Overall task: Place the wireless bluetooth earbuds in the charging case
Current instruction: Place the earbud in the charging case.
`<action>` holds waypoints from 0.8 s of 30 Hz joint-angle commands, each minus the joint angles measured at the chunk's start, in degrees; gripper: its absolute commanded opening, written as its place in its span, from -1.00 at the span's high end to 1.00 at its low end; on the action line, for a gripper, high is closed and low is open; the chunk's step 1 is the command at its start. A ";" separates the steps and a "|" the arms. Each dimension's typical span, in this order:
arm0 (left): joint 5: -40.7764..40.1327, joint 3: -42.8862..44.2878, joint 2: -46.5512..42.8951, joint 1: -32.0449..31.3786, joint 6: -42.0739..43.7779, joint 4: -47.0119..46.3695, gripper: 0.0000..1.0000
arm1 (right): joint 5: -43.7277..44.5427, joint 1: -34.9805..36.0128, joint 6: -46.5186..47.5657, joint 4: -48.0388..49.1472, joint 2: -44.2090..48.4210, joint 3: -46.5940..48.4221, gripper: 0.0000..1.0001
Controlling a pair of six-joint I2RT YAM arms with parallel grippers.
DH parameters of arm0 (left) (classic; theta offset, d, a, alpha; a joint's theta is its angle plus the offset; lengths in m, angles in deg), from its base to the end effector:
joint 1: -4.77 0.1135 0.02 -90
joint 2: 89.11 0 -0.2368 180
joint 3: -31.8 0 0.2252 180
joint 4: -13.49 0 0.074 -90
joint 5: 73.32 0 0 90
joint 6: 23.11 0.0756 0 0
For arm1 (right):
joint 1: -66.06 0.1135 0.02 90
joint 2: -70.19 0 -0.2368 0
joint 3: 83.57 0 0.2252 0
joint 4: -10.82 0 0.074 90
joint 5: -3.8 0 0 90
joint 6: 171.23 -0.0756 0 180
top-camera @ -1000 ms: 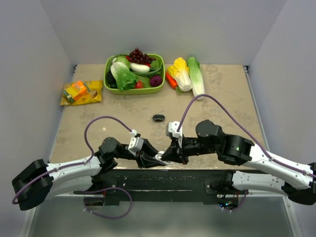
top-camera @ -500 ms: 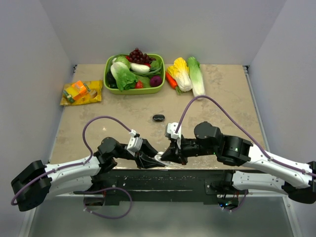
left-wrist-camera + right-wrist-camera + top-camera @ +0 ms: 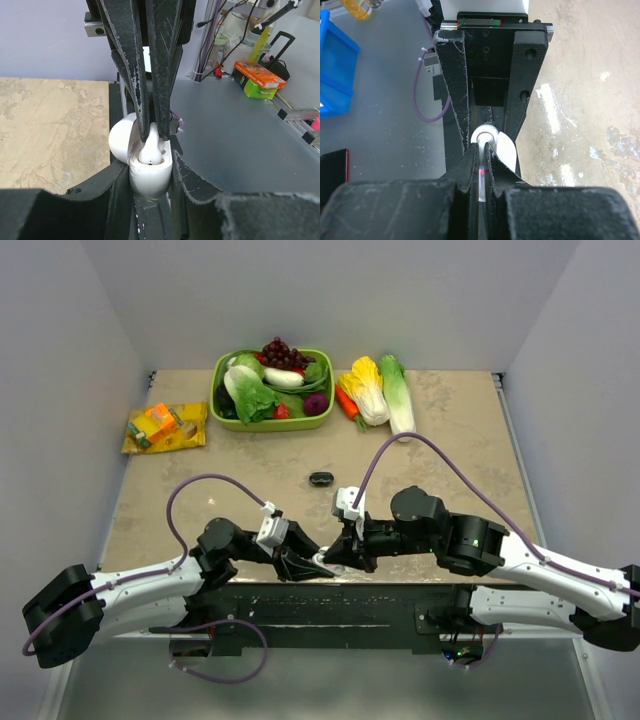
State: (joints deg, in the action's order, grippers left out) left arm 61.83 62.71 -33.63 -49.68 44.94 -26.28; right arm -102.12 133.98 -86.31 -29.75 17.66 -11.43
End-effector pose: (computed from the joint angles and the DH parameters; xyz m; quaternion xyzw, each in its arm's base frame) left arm 0.0805 -0.2049 0.2483 0.4497 0.4531 -0.6369 0.4323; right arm 0.0654 0.2164 0.3245 -0.4924 0.6554 0.4256 0.3833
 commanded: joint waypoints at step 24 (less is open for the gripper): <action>-5.85 -0.17 -0.99 -0.30 0.16 -5.60 1.00 | 31.99 0.46 -9.24 4.13 10.35 0.71 0.36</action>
State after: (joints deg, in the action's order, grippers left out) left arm 58.24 62.69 -33.52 -49.75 44.96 -27.51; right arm -83.15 134.61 -91.86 -26.32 29.18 -12.02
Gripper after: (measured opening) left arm 0.347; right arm 0.406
